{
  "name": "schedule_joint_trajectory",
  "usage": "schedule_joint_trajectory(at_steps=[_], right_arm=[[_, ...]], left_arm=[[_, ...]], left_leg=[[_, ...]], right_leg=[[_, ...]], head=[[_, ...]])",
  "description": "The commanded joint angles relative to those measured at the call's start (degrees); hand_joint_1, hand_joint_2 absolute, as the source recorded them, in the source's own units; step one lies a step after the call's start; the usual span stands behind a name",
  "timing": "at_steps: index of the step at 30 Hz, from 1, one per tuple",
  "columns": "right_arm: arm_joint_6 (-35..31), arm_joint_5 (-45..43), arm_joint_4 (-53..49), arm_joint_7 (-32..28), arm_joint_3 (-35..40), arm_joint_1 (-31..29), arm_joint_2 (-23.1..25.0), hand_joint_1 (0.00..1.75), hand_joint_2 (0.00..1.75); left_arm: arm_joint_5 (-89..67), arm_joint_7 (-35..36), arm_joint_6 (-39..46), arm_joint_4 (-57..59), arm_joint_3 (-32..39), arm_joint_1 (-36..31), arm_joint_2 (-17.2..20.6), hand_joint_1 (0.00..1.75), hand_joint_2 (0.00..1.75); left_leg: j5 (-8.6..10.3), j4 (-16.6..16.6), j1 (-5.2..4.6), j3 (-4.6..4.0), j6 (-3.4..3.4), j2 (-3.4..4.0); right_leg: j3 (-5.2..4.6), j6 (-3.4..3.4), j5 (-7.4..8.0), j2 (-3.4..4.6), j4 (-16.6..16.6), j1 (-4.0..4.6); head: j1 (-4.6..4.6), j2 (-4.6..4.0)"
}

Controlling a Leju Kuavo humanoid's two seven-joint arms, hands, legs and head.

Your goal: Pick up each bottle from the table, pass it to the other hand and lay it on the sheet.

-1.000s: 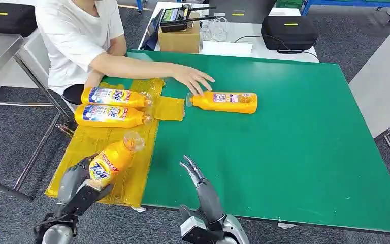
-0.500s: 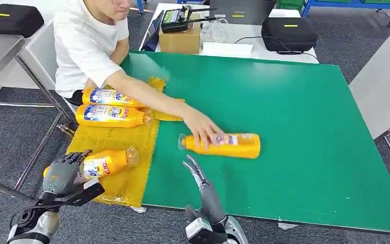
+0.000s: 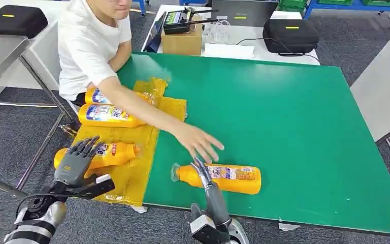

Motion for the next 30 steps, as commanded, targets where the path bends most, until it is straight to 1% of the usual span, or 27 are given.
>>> schedule_joint_trajectory(at_steps=[1, 2, 3, 4, 5, 6, 7, 8, 9, 10, 11, 12, 13, 14, 15, 16, 17, 18, 20, 21, 23, 24, 26, 27, 30], right_arm=[[-1.33, -0.47, 6.25, -0.89, -1.49, -2.23, -0.66, 0.00, 0.00], [-1.72, -0.44, 6.32, -0.99, -1.56, -2.19, -0.62, 0.00, 0.00], [-2.19, -0.45, 6.25, -1.00, -1.65, -2.09, -0.60, 0.00, 0.00], [-2.24, -0.46, 6.11, -0.97, -1.56, -1.99, -0.68, 0.00, 0.00], [-2.71, -0.45, 5.91, -0.90, -1.61, -1.85, -0.70, 0.00, 0.00], [-3.01, -0.50, 5.59, -0.75, -1.67, -1.63, -0.77, 0.00, 0.00], [-2.99, -0.51, 5.40, -0.70, -1.63, -1.56, -0.84, 0.00, 0.00], [-3.57, -0.31, 5.18, -0.52, -1.72, -1.42, -0.89, 0.00, 0.00], [-4.28, 0.16, 4.86, -0.34, -1.64, -1.27, -1.08, 0.00, 0.00], [-4.41, 0.37, 4.20, -0.26, -1.58, -1.09, -1.46, 0.00, 0.00], [-5.21, 0.96, 3.90, 0.14, -1.65, -0.96, -1.77, 0.00, 0.00], [-5.88, 2.48, 2.78, 1.09, -1.25, -0.53, -3.09, 0.00, 0.00], [-5.84, 2.40, 2.62, 0.96, -1.35, -0.42, -3.35, 0.00, 0.00], [-6.78, 3.93, 2.16, 1.64, -1.31, -0.28, -4.17, 0.00, 0.00], [-8.39, 6.67, 1.38, 2.92, -1.38, -0.26, -5.65, 0.00, 0.00], [-8.31, 6.48, 1.04, 2.68, -1.78, -0.34, -6.28, 0.00, 0.00], [-9.41, 8.39, 0.36, 3.26, -2.04, -0.22, -6.95, 0.00, 0.00], [-11.44, 12.20, -0.38, 4.40, -2.47, -0.34, -7.94, 0.00, 1.75], [-12.39, 17.67, -2.38, 6.76, -4.21, -0.63, -9.74, 0.00, 1.75], [-12.26, 23.20, -3.54, 9.75, -4.97, -0.91, -11.12, 0.00, 1.75], [-10.15, 27.28, -4.85, 11.51, -6.24, -1.11, -12.86, 0.00, 1.75], [-8.75, 30.43, -5.22, 13.81, -6.44, -1.36, -14.38, 0.00, 1.75], [-9.02, 32.43, -6.13, 14.48, -7.35, -1.31, -16.01, 0.00, 1.75], [-8.86, 35.46, -7.06, 16.30, -8.03, -1.17, -17.51, 0.00, 1.75], [-8.08, 38.69, -9.91, 18.17, -9.41, -1.00, -20.30, 0.00, 1.75]], left_arm=[[9.65, -3.51, -4.25, -1.11, -1.19, 2.16, -1.26, 0.00, 1.75], [10.30, -3.67, -3.13, -4.12, -1.04, 3.37, -1.53, 0.00, 1.75], [13.11, -5.17, -2.12, -7.17, -0.06, 4.71, -2.49, 0.00, 1.75], [13.22, -4.75, -2.39, -9.27, -0.13, 5.63, -2.65, 0.00, 1.75], [18.38, -7.16, -2.60, -12.98, 1.40, 7.10, -4.40, 0.00, 1.75], [23.33, -8.72, -3.31, -17.44, 2.93, 8.66, -6.83, 0.00, 1.75], [22.99, -7.54, -3.87, -19.32, 2.39, 9.23, -7.20, 0.00, 1.75], [29.87, -10.12, -5.86, -22.04, 3.72, 9.93, -9.36, 0.00, 1.75], [36.72, -11.25, -9.20, -25.24, 5.07, 10.51, -11.81, 0.00, 1.75], [40.96, -10.74, -11.95, -28.99, 5.27, 10.96, -13.55, 0.00, 1.75], [47.12, -10.86, -12.65, -30.83, 7.16, 10.95, -16.31, 0.00, 1.75], [49.75, -9.70, -12.44, -33.06, 7.64, 10.75, -17.73, 0.00, 1.75], [49.78, -9.38, -12.44, -33.26, 7.57, 10.62, -17.75, 0.00, 1.75], [52.27, -9.08, -12.08, -33.91, 8.48, 10.50, -18.74, 0.00, 1.75], [56.46, -8.64, -13.41, -34.14, 9.34, 10.53, -18.85, 0.00, 1.75], [56.78, -8.72, -13.52, -34.12, 9.62, 10.60, -18.63, 0.00, 1.75], [58.03, -9.68, -13.23, -34.10, 10.65, 10.48, -19.15, 0.00, 1.75], [58.92, -11.23, -12.41, -33.96, 11.74, 10.12, -19.72, 0.00, 1.75], [60.80, -12.46, -10.84, -33.95, 13.97, 9.40, -21.07, 0.00, 1.75], [63.52, -12.47, -11.27, -33.65, 15.16, 8.98, -21.70, 0.00, 1.75], [65.17, -12.32, -11.72, -33.05, 16.07, 8.60, -22.04, 0.00, 1.75], [65.32, -12.32, -11.73, -32.89, 16.40, 8.68, -22.22, 0.00, 1.75], [64.93, -12.72, -11.55, -33.01, 16.53, 9.16, -22.29, 0.00, 1.75], [63.99, -12.87, -11.44, -33.09, 16.33, 9.53, -22.45, 0.00, 1.75], [62.24, -13.44, -11.01, -33.69, 15.79, 10.47, -22.74, 0.00, 1.75]], left_leg=[[0.11, -0.12, -0.05, 0.02, 0.11, 0.08], [0.13, -0.16, 0.00, 0.01, 0.17, 0.14], [0.11, -0.13, -0.02, 0.03, 0.14, 0.08], [0.09, -0.08, -0.03, 0.04, 0.12, 0.06], [0.11, -0.14, 0.00, 0.04, 0.21, 0.09], [0.09, -0.09, -0.01, 0.07, 0.17, 0.04], [0.07, -0.12, 0.02, 0.05, 0.23, 0.03], [0.06, -0.07, -0.01, 0.03, 0.20, -0.01], [0.06, 0.00, 0.00, -0.07, 0.14, -0.01], [0.03, 0.00, 0.00, -0.13, 0.20, 0.00], [0.00, 0.00, 0.02, -0.16, 0.29, -0.08], [0.04, 0.05, -0.02, -0.32, 0.21, -0.12], [0.04, 0.06, -0.03, -0.37, 0.17, -0.12], [0.02, 0.03, -0.01, -0.33, 0.23, -0.14], [0.03, 0.02, -0.02, -0.37, 0.20, -0.10], [0.01, 0.02, -0.03, -0.37, 0.18, -0.02], [0.00, -0.03, -0.02, -0.31, 0.23, 0.01], [0.02, -0.01, -0.06, -0.36, 0.19, 0.04], [0.02, -0.01, -0.01, -0.35, 0.23, 0.01], [0.03, 0.03, -0.04, -0.42, 0.19, 0.01], [0.03, 0.01, -0.03, -0.38, 0.24, 0.01], [0.03, 0.03, -0.05, -0.40, 0.20, 0.01], [0.03, -0.01, -0.06, -0.34, 0.26, -0.02], [0.02, 0.01, -0.06, -0.35, 0.22, 0.01], [0.00, 0.02, -0.08, -0.37, 0.21, -0.03]], right_leg=[[-0.01, -0.15, 0.08, 0.11, -0.08, -0.01], [-0.03, -0.23, 0.14, 0.18, -0.17, 0.05], [0.00, -0.18, 0.08, 0.13, -0.12, 0.02], [0.01, -0.12, 0.04, 0.10, -0.07, 0.00], [-0.03, -0.21, 0.09, 0.14, -0.17, 0.05], [0.01, -0.14, 0.04, 0.08, -0.13, 0.03], [0.03, -0.20, 0.04, 0.07, -0.21, 0.07], [0.01, -0.15, 0.01, 0.03, -0.14, 0.04], [-0.10, -0.10, 0.01, 0.04, -0.08, 0.04], [-0.15, -0.14, 0.00, 0.07, -0.11, 0.05], [-0.12, -0.19, -0.02, -0.01, -0.20, 0.09], [-0.28, -0.12, -0.02, -0.06, -0.12, 0.04], [-0.35, -0.11, -0.01, -0.06, -0.11, 0.03], [-0.29, -0.18, -0.01, -0.06, -0.17, 0.07], [-0.36, -0.17, 0.01, -0.03, -0.17, 0.06], [-0.39, -0.14, 0.02, 0.05, -0.14, 0.04], [-0.34, -0.21, 0.04, 0.08, -0.19, 0.06], [-0.43, -0.16, 0.04, 0.10, -0.14, 0.02], [-0.39, -0.20, 0.06, 0.06, -0.18, 0.07], [-0.49, -0.14, 0.06, 0.06, -0.12, 0.03], [-0.44, -0.17, 0.07, 0.07, -0.17, 0.05], [-0.47, -0.12, 0.05, 0.06, -0.13, 0.01], [-0.38, -0.15, 0.05, 0.04, -0.18, 0.01], [-0.40, -0.13, 0.04, 0.07, -0.14, 0.00], [-0.40, -0.13, 0.02, 0.04, -0.13, -0.01]], head=[[-0.02, 0.00], [0.02, 0.00], [0.00, 0.00], [0.00, 0.00], [0.00, 0.00], [0.02, 0.00], [0.02, 0.00], [0.02, 0.00], [0.02, 0.00], [0.02, 0.00], [0.04, 0.00], [0.00, 0.00], [0.02, 0.00], [0.02, 0.00], [0.02, 0.00], [0.02, 0.02], [0.02, 0.00], [-0.02, 0.00], [0.00, 0.00], [0.00, 0.00], [0.02, 0.00], [0.00, 0.00], [0.02, 0.00], [0.00, 0.00], [0.02, 0.00]])
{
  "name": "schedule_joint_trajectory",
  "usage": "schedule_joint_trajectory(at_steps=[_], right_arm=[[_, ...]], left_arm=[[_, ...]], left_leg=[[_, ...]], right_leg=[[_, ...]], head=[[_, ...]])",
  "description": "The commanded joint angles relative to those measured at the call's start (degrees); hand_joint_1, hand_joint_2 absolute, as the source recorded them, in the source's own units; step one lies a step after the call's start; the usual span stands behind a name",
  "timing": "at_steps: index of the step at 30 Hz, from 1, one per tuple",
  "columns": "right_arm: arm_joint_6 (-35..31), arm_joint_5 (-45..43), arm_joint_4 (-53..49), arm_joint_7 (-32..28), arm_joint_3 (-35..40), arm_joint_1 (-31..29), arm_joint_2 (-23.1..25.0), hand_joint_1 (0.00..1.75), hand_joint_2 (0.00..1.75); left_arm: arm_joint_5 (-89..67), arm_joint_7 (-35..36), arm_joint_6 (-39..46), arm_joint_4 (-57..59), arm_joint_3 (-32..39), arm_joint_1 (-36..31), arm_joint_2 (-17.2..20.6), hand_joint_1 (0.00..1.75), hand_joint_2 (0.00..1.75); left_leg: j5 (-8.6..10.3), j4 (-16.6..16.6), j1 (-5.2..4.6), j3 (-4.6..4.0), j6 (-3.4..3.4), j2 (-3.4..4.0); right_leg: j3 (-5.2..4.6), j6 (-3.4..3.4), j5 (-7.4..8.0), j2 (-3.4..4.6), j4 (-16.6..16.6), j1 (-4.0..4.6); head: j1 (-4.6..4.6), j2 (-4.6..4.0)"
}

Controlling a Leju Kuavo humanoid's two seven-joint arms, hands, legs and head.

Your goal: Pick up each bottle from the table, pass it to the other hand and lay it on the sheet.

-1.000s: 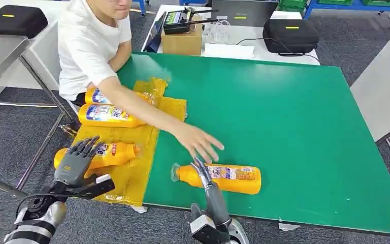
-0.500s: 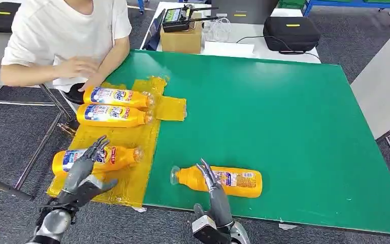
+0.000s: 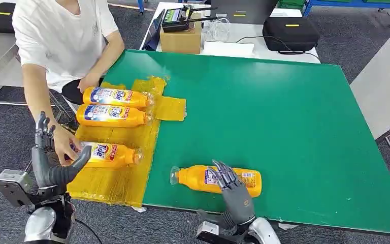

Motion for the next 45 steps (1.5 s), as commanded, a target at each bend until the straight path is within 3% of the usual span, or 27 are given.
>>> schedule_joint_trajectory(at_steps=[1, 8, 16, 30, 36, 37, 38, 39, 40, 41, 42, 45], right_arm=[[2.49, 8.56, -7.06, 5.52, -5.01, -1.48, -10.79, 0.00, 1.75], [7.89, 8.57, -7.37, 9.16, -6.67, -3.29, -11.03, 0.00, 1.75], [14.89, 3.75, 4.48, 9.23, -6.58, -9.14, -9.23, 0.00, 1.75], [20.02, 2.25, 15.77, 8.03, -2.14, -15.73, -7.96, 0.00, 1.75], [18.89, 0.47, 19.35, 6.18, -1.75, -17.27, -7.57, 0.00, 1.75], [18.70, -0.23, 20.10, 5.52, -1.87, -17.46, -7.34, 0.16, 1.75], [18.51, -0.54, 20.53, 5.29, -1.96, -17.52, -7.15, 0.16, 1.75], [18.11, -0.56, 21.07, 5.00, -1.81, -17.69, -7.00, 0.96, 1.75], [17.93, -0.51, 21.40, 4.75, -1.59, -17.86, -6.93, 1.45, 1.75], [17.87, -0.62, 21.67, 4.54, -1.51, -17.93, -6.83, 1.50, 1.75], [17.98, -0.70, 21.89, 4.51, -1.50, -18.04, -6.72, 1.75, 1.75], [18.27, -1.09, 23.41, 4.05, -1.25, -18.64, -6.98, 1.75, 1.75]], left_arm=[[-2.52, -0.83, 0.24, -0.15, 2.72, 0.26, -3.38, 0.00, 1.75], [-4.02, -0.79, 0.19, -1.31, 2.36, 2.05, -3.60, 0.00, 1.75], [-8.31, 0.17, 0.38, 0.17, 0.54, 1.33, -2.28, 0.00, 1.75], [-8.88, 1.20, 0.15, 4.28, 0.28, -1.12, -1.45, 0.00, 1.75], [-8.71, 1.35, -0.73, 6.66, -0.95, -2.63, -1.14, 0.00, 1.75], [-8.50, 1.27, -1.08, 6.77, -1.28, -2.65, -1.00, 0.00, 1.75], [-8.49, 1.27, -1.10, 6.80, -1.43, -2.71, -0.98, 0.00, 1.75], [-8.43, 1.24, -1.15, 6.71, -1.58, -2.68, -0.91, 0.00, 1.75], [-8.12, 1.07, -1.55, 6.63, -1.73, -2.65, -0.76, 0.00, 1.75], [-7.91, 1.03, -1.87, 6.60, -1.84, -2.68, -0.61, 0.00, 1.75], [-7.79, 1.04, -2.06, 6.65, -1.82, -2.74, -0.45, 0.00, 1.75], [-7.75, 0.95, -2.43, 7.17, -1.92, -3.29, -0.08, 0.00, 1.75]], left_leg=[[-0.01, -0.02, -0.05, -0.01, 0.14, -0.07], [-0.03, -0.06, -0.03, 0.06, 0.18, 0.08], [0.00, -0.11, 0.02, 0.10, 0.19, 0.10], [0.01, -0.06, 0.00, 0.05, 0.10, 0.05], [0.04, -0.09, 0.01, 0.10, 0.12, 0.00], [0.06, -0.16, 0.01, 0.16, 0.18, -0.01], [0.05, -0.13, 0.01, 0.15, 0.15, -0.03], [0.04, -0.12, 0.01, 0.15, 0.13, -0.02], [0.02, -0.10, 0.02, 0.17, 0.11, 0.01], [0.03, -0.16, 0.04, 0.21, 0.16, 0.03], [0.02, -0.13, 0.02, 0.20, 0.14, 0.03], [0.03, -0.12, 0.02, 0.20, 0.14, 0.08]], right_leg=[[0.01, -0.12, -0.01, -0.04, -0.04, -0.02], [0.01, -0.24, 0.03, 0.12, -0.07, 0.03], [0.07, -0.24, 0.07, 0.13, -0.15, 0.08], [0.02, -0.13, 0.03, 0.06, -0.06, 0.03], [0.08, -0.17, 0.04, 0.00, -0.10, 0.05], [0.14, -0.26, 0.07, 0.00, -0.17, 0.07], [0.14, -0.23, 0.05, -0.02, -0.14, 0.06], [0.13, -0.20, 0.04, -0.01, -0.13, 0.05], [0.14, -0.18, 0.03, 0.02, -0.11, 0.06], [0.17, -0.26, 0.06, 0.05, -0.17, 0.10], [0.16, -0.22, 0.04, 0.04, -0.13, 0.06], [0.14, -0.22, 0.04, 0.07, -0.12, 0.07]], head=[[0.00, 0.00], [-0.02, 0.00], [-0.02, 0.00], [-0.02, 0.00], [0.00, 0.00], [-0.02, 0.00], [0.02, 0.00], [-0.02, 0.00], [0.00, 0.00], [0.00, 0.00], [0.00, 0.00], [0.00, 0.00]])
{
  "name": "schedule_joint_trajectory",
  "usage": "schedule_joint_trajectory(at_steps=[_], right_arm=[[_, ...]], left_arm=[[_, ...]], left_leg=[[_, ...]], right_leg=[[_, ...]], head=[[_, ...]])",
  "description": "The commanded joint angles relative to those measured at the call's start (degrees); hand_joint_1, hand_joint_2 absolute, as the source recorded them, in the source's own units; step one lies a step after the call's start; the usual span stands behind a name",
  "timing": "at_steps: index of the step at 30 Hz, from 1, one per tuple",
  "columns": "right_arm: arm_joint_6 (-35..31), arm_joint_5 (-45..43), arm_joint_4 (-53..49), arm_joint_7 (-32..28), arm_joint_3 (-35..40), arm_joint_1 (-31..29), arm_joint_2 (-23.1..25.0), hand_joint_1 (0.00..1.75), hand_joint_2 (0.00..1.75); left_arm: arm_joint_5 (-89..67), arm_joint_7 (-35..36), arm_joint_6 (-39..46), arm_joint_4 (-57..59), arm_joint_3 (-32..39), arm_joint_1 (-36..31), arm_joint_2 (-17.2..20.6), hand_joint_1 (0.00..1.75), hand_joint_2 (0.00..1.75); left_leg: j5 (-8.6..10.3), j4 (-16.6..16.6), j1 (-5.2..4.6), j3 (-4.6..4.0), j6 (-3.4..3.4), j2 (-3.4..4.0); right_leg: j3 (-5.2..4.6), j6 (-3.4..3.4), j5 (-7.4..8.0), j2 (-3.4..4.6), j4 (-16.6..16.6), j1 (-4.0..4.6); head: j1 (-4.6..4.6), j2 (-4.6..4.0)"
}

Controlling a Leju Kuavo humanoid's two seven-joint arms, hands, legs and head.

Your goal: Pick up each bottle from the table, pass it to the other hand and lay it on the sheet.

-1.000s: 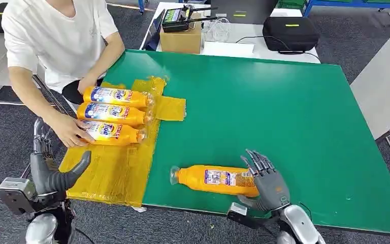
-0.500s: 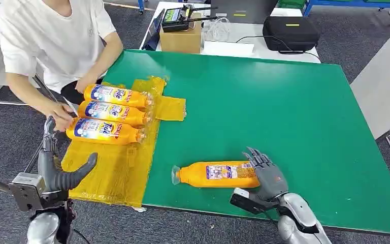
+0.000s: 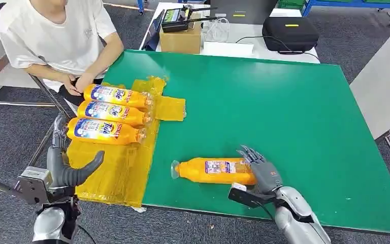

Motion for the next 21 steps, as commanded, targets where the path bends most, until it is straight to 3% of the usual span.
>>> schedule_joint_trajectory(at_steps=[1, 15, 21], right_arm=[[0.42, -0.87, 9.94, -0.98, 2.78, -3.80, 1.04, 1.75, 1.75], [6.13, -2.90, 19.91, -2.85, 5.78, -7.78, 0.76, 1.75, 1.75], [8.40, -13.84, 13.11, -8.95, 0.02, -2.46, 3.64, 1.75, 1.75]], left_arm=[[0.58, -0.01, -1.06, 4.87, -1.72, -2.87, 2.31, 0.00, 1.75], [0.26, -0.98, -3.41, 4.52, -3.25, -1.08, 3.22, 0.00, 1.75], [-0.26, -1.15, -4.34, 0.32, -6.73, 3.01, 2.37, 0.00, 1.75]], left_leg=[[0.02, -0.10, 0.00, 0.12, 0.10, -0.01], [0.07, -0.14, 0.03, 0.49, 0.13, 0.26], [0.03, -0.16, 0.06, 0.73, 0.13, 0.21]], right_leg=[[0.10, -0.16, 0.02, 0.00, -0.09, 0.03], [0.33, -0.23, 0.09, 0.20, -0.19, 0.08], [0.60, -0.23, 0.05, 0.15, -0.22, 0.10]], head=[[0.00, 0.00], [0.00, 0.00], [0.00, 0.00]])
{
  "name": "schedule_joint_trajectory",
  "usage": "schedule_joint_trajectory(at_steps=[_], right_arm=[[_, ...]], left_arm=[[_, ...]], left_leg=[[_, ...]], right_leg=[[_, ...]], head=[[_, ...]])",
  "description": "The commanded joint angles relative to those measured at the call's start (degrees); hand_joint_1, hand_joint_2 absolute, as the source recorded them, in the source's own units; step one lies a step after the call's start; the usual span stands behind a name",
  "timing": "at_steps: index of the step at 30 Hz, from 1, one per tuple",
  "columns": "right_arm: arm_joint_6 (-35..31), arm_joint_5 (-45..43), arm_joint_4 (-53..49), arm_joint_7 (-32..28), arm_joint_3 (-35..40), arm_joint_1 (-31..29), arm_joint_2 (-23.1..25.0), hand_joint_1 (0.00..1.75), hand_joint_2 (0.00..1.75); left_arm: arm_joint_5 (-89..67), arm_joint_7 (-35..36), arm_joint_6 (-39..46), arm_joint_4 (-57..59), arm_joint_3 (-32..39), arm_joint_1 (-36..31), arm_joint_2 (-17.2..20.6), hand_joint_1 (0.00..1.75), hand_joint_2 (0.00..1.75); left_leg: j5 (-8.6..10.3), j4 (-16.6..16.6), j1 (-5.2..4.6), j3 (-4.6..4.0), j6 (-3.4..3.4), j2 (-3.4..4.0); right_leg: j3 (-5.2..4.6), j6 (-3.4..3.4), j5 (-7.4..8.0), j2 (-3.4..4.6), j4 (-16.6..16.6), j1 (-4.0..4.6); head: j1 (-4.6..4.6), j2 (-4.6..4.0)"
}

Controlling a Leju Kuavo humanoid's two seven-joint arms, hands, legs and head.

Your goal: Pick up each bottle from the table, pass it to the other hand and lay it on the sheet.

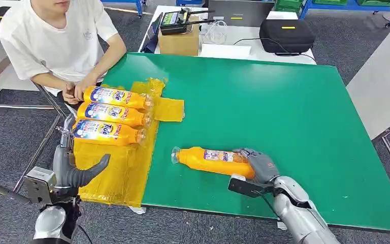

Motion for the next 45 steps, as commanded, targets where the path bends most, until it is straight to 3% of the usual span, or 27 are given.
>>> schedule_joint_trajectory(at_steps=[1, 7, 11, 15, 22, 27, 31, 33, 38, 45], right_arm=[[2.63, -9.85, -1.88, -4.84, -3.86, 6.84, 3.69, 1.75, 1.75], [-0.14, -13.91, -12.07, -5.98, -7.96, 11.68, 6.14, 1.75, 1.75], [-4.75, -19.35, -25.51, -8.64, -13.54, 17.03, 11.52, 1.75, 1.75], [-6.46, -22.10, -32.68, -8.56, -14.11, 19.39, 14.41, 1.75, 1.75], [-6.48, -26.57, -34.79, -10.61, -14.34, 19.87, 17.00, 1.75, 1.75], [-5.42, -27.84, -37.00, -10.41, -9.83, 20.38, 18.24, 1.75, 1.75], [-2.22, -28.42, -31.06, -9.74, -3.09, 17.83, 19.24, 1.75, 1.75], [-0.15, -29.13, -27.16, -10.88, 0.14, 16.63, 20.13, 1.75, 1.75], [0.00, -28.46, -22.51, -14.52, 7.36, 13.83, 20.47, 1.75, 1.75], [0.24, -28.77, -21.43, -14.53, 8.65, 13.23, 20.57, 1.75, 1.75]], left_arm=[[-0.42, -0.10, -0.80, -1.84, -5.48, 3.69, 0.29, 0.00, 1.75], [0.58, 0.27, -0.73, -2.70, -7.13, 5.84, -1.95, 0.00, 1.75], [6.80, 4.20, 1.05, -1.50, -8.67, 7.04, -8.22, 0.00, 1.75], [8.59, 3.09, 4.78, 1.11, -12.97, 7.88, -9.60, 0.00, 1.75], [13.58, 4.03, 2.66, 1.74, -15.84, 9.34, -9.17, 0.00, 1.75], [15.16, 4.22, 1.76, 4.45, -19.41, 9.46, -7.41, 0.00, 1.75], [20.14, 0.59, -6.38, 2.29, -23.74, 8.60, -4.63, 0.00, 1.75], [24.37, 2.89, -10.41, 1.53, -24.59, 8.15, -4.18, 0.00, 1.75], [25.12, 4.00, -12.23, 2.77, -26.05, 5.86, -4.03, 0.00, 1.75], [24.40, 2.70, -12.43, 2.25, -26.28, 5.85, -3.84, 0.00, 1.75]], left_leg=[[0.02, -0.12, 0.04, 0.03, 0.11, -0.17], [-0.05, -0.07, 0.02, -0.12, 0.10, -0.16], [-0.06, -0.02, -0.01, -0.43, 0.11, -0.13], [-0.08, -0.04, -0.08, -0.61, 0.17, -0.21], [-0.05, -0.22, 0.00, -0.48, 0.25, -0.34], [-0.08, -0.11, -0.03, -0.61, 0.15, -0.19], [-0.07, -0.16, 0.00, -0.59, 0.17, -0.16], [-0.07, -0.16, 0.02, -0.58, 0.15, -0.09], [-0.05, -0.11, 0.02, -0.69, 0.10, -0.12], [-0.03, -0.17, 0.02, -0.65, 0.17, -0.21]], right_leg=[[0.12, -0.18, -0.01, -0.15, -0.16, 0.08], [-0.06, -0.15, -0.03, -0.10, -0.07, 0.06], [-0.30, -0.12, -0.03, -0.09, -0.01, 0.01], [-0.43, -0.19, -0.06, -0.15, 0.01, -0.04], [-0.32, -0.37, -0.01, -0.18, -0.21, 0.08], [-0.50, -0.21, -0.03, -0.06, -0.07, 0.01], [-0.48, -0.27, -0.01, -0.03, -0.12, 0.06], [-0.50, -0.25, 0.02, 0.04, -0.12, 0.07], [-0.55, -0.16, 0.02, 0.00, -0.06, 0.04], [-0.47, -0.22, 0.03, -0.08, -0.15, 0.06]], head=[[0.00, 0.02], [-0.04, 0.00], [-0.02, 0.00], [-0.02, 0.00], [0.00, 0.00], [-0.02, 0.00], [0.00, 0.00], [-0.02, 0.00], [-0.02, 0.00], [-0.02, 0.00]])
